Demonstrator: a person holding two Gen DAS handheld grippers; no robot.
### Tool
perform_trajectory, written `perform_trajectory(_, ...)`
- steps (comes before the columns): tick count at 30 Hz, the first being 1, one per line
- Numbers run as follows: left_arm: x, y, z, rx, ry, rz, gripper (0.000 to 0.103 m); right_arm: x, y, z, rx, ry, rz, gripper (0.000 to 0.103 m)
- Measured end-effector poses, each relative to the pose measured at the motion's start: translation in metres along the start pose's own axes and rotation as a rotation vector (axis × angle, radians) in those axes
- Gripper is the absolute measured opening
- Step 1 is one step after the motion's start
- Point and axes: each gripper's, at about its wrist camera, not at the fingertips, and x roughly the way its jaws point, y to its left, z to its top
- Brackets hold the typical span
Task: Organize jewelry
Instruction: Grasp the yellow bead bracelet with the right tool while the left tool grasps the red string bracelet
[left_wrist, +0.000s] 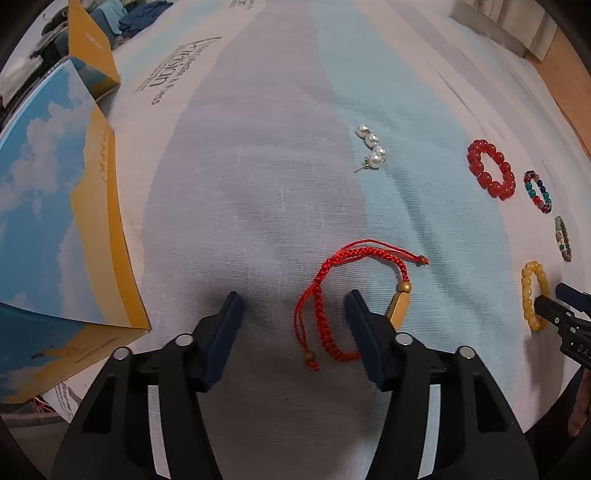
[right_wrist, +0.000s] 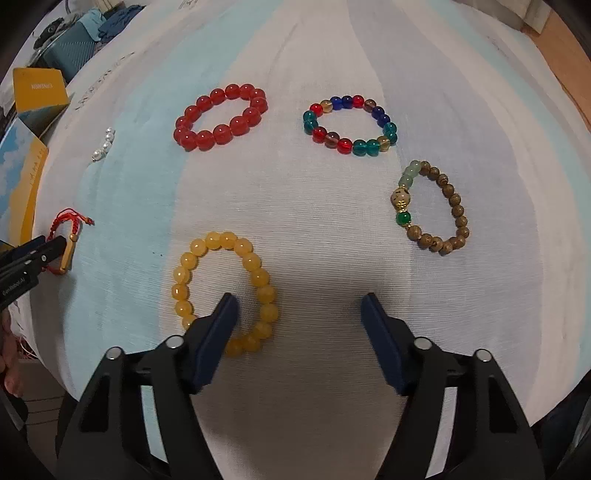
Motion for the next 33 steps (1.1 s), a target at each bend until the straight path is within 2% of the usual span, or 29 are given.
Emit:
perform_trajectory(8, -0.004, 0.001, 0.0, 0.012, 0.01, 0.0, 0.029, -0.003, 0.006, -0.003, -0.029, 0.001, -0.018, 0.034)
perform_trajectory(12, -0.007, 0.001, -0.002, 0.015, 0.018, 0.001, 0.007, -0.006, 0.012, -0.005, -0.036, 0.004, -0.02, 0.022)
perform_trajectory(13, -0.007, 0.002, -0.002, 0.017, 0.018, 0.004, 0.004, -0.006, 0.013, -0.006, -0.037, 0.004, -0.022, 0.019)
perform_trajectory(18, -0.01, 0.005, -0.003, 0.016, 0.023, -0.017, 0.004, -0.01, 0.02, -0.006, -0.034, -0.001, -0.031, 0.011)
perform_trajectory(33, -0.033, 0.002, 0.001, 0.028, -0.004, -0.026, 0.004, -0.039, 0.027, 0.007, -0.032, -0.061, -0.017, 0.009)
